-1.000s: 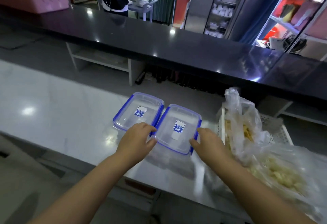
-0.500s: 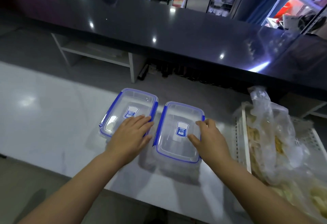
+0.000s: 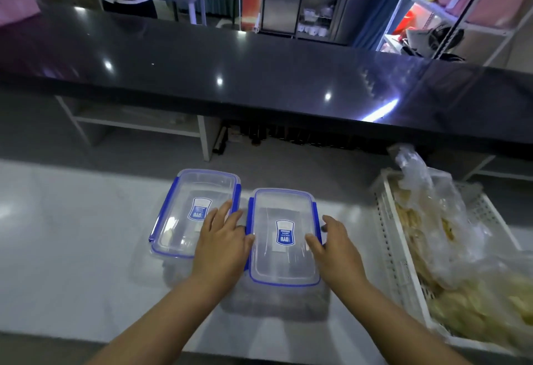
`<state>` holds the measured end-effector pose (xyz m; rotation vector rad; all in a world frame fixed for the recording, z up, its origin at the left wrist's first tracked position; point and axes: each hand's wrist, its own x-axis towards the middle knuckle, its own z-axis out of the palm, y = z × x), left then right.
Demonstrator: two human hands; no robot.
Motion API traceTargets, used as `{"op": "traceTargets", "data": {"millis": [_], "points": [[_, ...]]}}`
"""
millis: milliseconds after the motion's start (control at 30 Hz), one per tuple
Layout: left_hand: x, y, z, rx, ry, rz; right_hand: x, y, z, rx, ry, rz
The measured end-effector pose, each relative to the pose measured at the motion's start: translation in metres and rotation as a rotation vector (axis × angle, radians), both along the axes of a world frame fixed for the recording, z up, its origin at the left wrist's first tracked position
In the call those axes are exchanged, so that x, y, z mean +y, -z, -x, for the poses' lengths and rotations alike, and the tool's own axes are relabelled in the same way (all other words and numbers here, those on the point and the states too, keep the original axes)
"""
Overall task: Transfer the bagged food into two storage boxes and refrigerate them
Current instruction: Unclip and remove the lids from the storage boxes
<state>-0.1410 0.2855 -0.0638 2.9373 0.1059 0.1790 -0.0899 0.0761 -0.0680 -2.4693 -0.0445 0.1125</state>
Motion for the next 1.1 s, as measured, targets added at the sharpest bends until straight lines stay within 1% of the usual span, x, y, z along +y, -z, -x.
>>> {"op": "traceTargets", "data": {"millis": [67,167,267,400,433,533,600,667,700,833,900,1000,1067,1100], "points": [[-0.003,0.001,-0.001,-0.025,0.0,0.015,-0.003,0.003,0.002,0.054,0.061,-0.054],[-0.02,-0.001,0.002,-0.046,0.029,0.018,-0.014,0.003,0.01,0.034,0.174,-0.118],[-0.041,0.001,0.005,-0.002,0.029,0.052,-0.031,0.002,0.02,0.045,0.247,-0.137],[-0.055,0.0,0.006,0.11,0.052,0.091,-0.04,0.002,0.027,0.095,0.297,-0.184],[-0.057,-0.001,0.006,0.142,0.033,0.144,-0.04,0.002,0.027,0.097,0.308,-0.204],[-0.059,-0.003,0.005,0.222,-0.08,0.384,-0.038,0.004,0.028,0.088,0.337,-0.287],[-0.062,0.001,0.005,0.21,-0.136,0.498,-0.039,0.006,0.028,0.084,0.35,-0.321],[-0.062,0.004,0.007,0.161,-0.175,0.578,-0.041,0.007,0.027,0.084,0.353,-0.331],[-0.06,0.006,0.007,0.141,-0.179,0.597,-0.042,0.007,0.027,0.089,0.349,-0.314],[-0.052,0.015,0.007,0.184,-0.128,0.598,-0.046,0.005,0.025,0.077,0.301,-0.155],[-0.051,0.012,0.005,0.162,-0.122,0.639,-0.047,0.003,0.025,0.07,0.284,-0.12],[-0.051,0.01,0.008,0.054,-0.115,0.766,-0.05,-0.003,0.027,0.083,0.287,-0.129],[-0.053,0.008,0.014,-0.015,-0.064,0.84,-0.053,-0.007,0.032,0.021,0.277,0.003],[-0.053,0.009,0.016,-0.029,-0.033,0.824,-0.054,-0.01,0.034,-0.049,0.257,0.101]]}}
